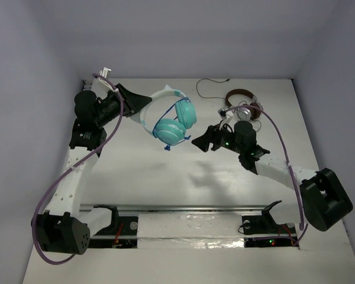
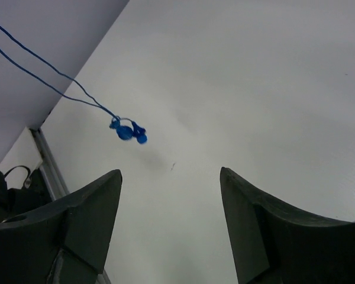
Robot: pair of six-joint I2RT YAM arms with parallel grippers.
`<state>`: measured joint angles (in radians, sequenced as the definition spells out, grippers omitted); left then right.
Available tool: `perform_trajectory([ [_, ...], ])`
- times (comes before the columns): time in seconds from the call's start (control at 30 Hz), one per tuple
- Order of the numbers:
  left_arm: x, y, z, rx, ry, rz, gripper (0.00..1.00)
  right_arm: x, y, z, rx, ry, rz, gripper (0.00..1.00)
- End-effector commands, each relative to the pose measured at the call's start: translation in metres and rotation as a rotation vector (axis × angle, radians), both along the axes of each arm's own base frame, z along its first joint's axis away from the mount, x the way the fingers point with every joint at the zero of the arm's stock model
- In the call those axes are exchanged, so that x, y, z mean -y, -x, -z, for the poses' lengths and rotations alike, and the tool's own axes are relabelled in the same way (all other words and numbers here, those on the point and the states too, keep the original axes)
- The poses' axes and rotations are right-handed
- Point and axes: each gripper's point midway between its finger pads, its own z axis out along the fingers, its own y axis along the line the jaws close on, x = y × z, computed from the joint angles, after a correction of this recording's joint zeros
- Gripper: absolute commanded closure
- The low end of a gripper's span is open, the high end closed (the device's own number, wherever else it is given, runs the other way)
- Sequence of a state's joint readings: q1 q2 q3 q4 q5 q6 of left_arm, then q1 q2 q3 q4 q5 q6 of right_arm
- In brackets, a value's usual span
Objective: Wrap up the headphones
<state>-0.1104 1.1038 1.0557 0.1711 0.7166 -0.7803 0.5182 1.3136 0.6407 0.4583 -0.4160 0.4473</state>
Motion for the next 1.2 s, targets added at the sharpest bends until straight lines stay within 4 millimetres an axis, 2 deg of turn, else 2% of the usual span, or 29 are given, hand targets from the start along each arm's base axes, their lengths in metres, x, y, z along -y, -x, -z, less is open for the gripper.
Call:
perform_trajectory([
  [0.0, 0.002, 0.011, -0.045, 0.125, 0.022, 0.008, 1.0, -0.016, 0.0, -0.036, 0.129, -0.045, -0.098, 0.26],
  [0.23, 0.004, 0.016, -0.043, 0.122, 0.014, 0.015, 1.0, -0.033, -0.002, -0.037, 0.175, -0.039, -0.194, 0.22],
  [0.27, 0.004, 0.017, -0.043, 0.12, 0.015, 0.014, 1.0, -0.037, -0.002, -0.034, 0.168, -0.037, -0.217, 0.24],
  [0.3, 0.007, 0.019, -0.046, 0.127, 0.016, 0.023, 1.0, -0.043, 0.004, -0.022, 0.136, -0.03, -0.281, 0.26],
  [0.5, 0.012, 0.022, -0.056, 0.144, 0.031, 0.036, 1.0, -0.047, 0.004, -0.016, 0.102, -0.058, -0.293, 0.39],
  [0.73, 0.016, 0.024, -0.07, 0.172, 0.042, 0.036, 1.0, -0.051, -0.002, -0.014, 0.088, -0.069, -0.285, 0.42],
  [0.87, 0.016, 0.021, -0.071, 0.172, 0.046, 0.03, 1.0, -0.054, -0.001, -0.019, 0.092, -0.111, -0.295, 0.41],
  [1.0, 0.015, 0.021, -0.07, 0.169, 0.042, 0.028, 1.0, -0.047, -0.011, -0.02, 0.119, -0.09, -0.219, 0.29],
  [1.17, 0.019, 0.02, -0.066, 0.162, 0.042, 0.038, 1.0, -0.038, -0.022, -0.021, 0.131, -0.034, -0.144, 0.26],
])
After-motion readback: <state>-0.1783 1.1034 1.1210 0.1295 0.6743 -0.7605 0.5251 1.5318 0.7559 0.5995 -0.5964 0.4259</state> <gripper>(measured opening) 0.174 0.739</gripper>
